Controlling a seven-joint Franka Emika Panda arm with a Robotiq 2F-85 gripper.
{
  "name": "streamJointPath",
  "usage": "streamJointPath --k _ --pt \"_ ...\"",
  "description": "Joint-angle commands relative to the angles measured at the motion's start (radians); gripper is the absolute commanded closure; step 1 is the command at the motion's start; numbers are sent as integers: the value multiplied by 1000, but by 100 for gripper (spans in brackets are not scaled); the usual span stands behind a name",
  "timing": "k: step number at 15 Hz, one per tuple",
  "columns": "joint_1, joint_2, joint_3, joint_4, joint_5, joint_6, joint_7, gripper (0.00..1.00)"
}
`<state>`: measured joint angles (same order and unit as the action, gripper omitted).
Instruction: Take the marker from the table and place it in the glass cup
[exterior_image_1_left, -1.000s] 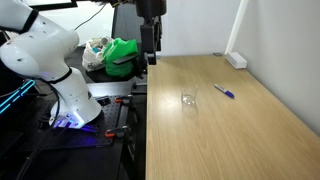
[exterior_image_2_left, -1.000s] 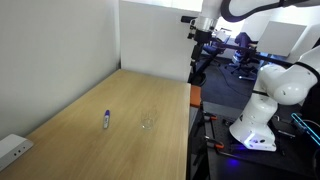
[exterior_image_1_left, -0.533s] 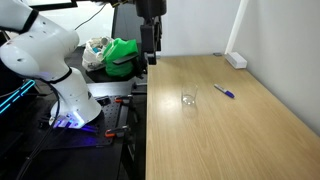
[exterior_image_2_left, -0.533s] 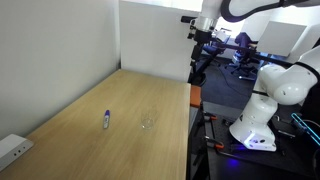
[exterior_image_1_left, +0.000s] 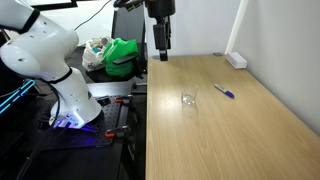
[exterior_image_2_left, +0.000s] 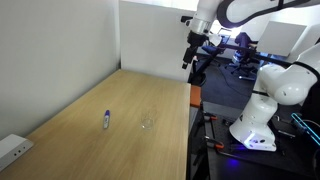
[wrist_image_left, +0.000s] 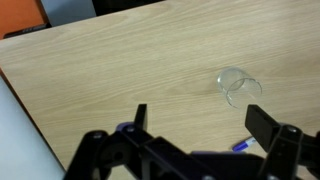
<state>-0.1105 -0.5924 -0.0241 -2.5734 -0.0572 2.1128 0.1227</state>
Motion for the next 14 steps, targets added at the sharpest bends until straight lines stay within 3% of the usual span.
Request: streamJointPath --k 1,14 --pt "13 32 32 -5 18 70 64 0" --pt "20 132 109 0 55 256 291 0"
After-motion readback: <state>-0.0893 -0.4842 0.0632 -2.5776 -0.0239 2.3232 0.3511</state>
